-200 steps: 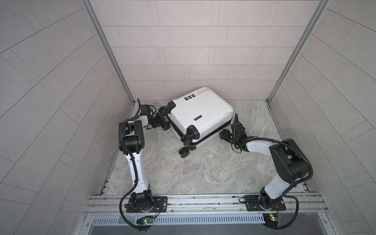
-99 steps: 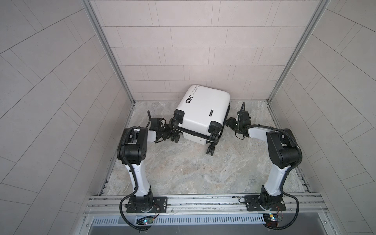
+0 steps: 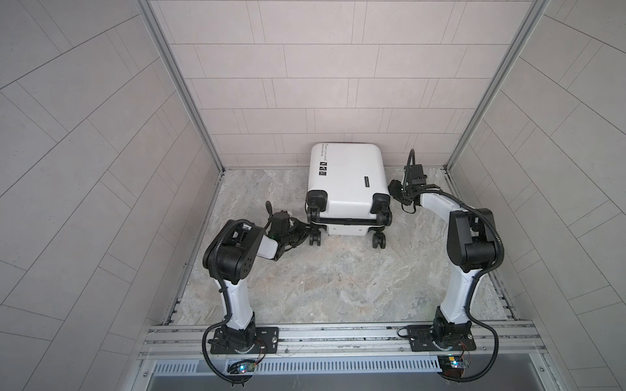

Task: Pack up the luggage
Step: 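Rotate the closed suitcase upright with both grippers, wheels toward the robot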

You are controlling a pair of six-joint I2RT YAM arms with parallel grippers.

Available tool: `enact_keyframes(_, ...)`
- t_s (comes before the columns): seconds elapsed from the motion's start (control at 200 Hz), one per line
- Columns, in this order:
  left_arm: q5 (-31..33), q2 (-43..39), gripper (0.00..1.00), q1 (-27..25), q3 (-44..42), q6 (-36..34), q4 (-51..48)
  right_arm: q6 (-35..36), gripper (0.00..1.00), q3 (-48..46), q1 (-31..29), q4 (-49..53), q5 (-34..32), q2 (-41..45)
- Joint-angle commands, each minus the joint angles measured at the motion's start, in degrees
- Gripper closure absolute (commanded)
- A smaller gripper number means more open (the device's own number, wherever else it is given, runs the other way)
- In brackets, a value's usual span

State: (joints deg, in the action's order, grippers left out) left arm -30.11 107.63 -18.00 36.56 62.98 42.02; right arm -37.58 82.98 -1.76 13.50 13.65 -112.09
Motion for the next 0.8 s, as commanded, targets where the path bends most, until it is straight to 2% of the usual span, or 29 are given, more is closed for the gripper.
enact_keyframes(0.0, 0.18, -4.53, 0.75, -3.01, -2.08, -1.38, -7.33, 1.15, 0.36, 1.72, 0.22, 6.84, 1.67, 0.64)
enact_keyframes(0.095, 4.39, -11.38, 0.75, -3.01, -0.56, -8.2, -20.38, 2.3, 0.35, 1.66, 0.64, 8.92, 0.3, 3.44)
enact_keyframes(0.225, 11.19, -20.23, 0.69, -2.92, 3.25, -14.98, -37.58, 3.22, 0.31, 0.74, 0.7, 11.67, -3.04, 8.11)
enact_keyframes(0.36, 16.11, -26.07, 0.64, -2.92, 6.43, -19.18, -47.73, 2.91, 0.29, -2.13, 0.73, 12.84, -6.26, 13.55)
enact_keyframes(0.595, 21.6, -36.27, 0.63, -2.22, 7.76, -23.87, -54.23, 2.72, 0.27, -7.57, 0.63, 15.47, -7.24, 24.44)
enact_keyframes(0.796, 27.53, -46.42, 0.49, -1.95, 5.4, -28.21, -50.5, 8.25, 0.24, -8.36, -2.63, 23.25, -0.55, 31.26)
